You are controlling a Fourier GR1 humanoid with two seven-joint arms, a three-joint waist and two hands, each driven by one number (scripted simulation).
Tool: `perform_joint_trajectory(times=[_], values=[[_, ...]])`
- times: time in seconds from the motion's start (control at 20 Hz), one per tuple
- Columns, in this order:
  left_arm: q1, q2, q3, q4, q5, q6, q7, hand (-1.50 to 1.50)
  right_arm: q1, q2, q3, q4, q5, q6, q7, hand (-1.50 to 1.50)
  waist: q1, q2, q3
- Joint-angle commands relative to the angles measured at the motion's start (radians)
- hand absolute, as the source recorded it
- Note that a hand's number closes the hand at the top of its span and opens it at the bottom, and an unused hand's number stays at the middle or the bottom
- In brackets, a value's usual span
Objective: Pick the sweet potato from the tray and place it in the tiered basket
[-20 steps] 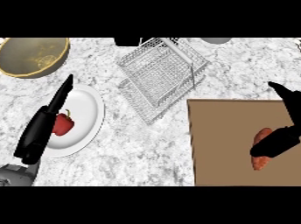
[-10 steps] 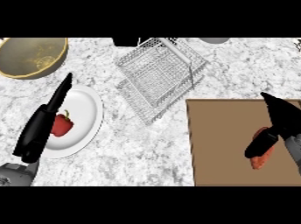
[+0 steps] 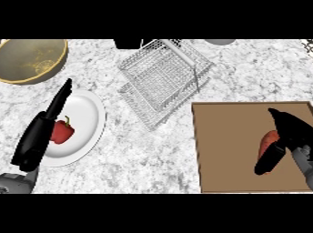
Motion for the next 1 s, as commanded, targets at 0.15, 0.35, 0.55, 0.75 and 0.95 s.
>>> perform_joint_trajectory(times=[0.15,0.35,0.55,0.75,0.95], values=[[0.01,-0.004,0.016,-0.002,-0.005,-0.005,-0.003,0.0,-0.015,-0.003,-0.002,-0.021,0.046,-0.014,0.243,-1.5,-0.012,-0.004,-0.001],[-0.01,-0.017,0.022,-0.009,-0.007,-0.001,0.037,0.0,0.002,-0.004,-0.002,-0.018,0.131,-0.046,0.243,-1.5,-0.014,-0.002,0.0],[0.036,0.017,0.04,-0.051,-0.003,-0.03,0.002,0.0,0.057,-0.025,-0.033,-0.042,0.138,-0.047,0.242,-1.5,-0.008,-0.004,0.001],[0.008,-0.005,0.037,-0.038,-0.009,-0.037,0.013,0.0,0.061,0.026,-0.062,0.028,0.144,-0.03,0.201,-1.5,0.0,0.002,0.002],[-0.012,-0.009,0.044,-0.058,-0.011,-0.042,0.066,0.0,0.134,0.073,-0.04,-0.012,0.214,-0.096,0.22,-1.5,-0.008,0.0,0.002]])
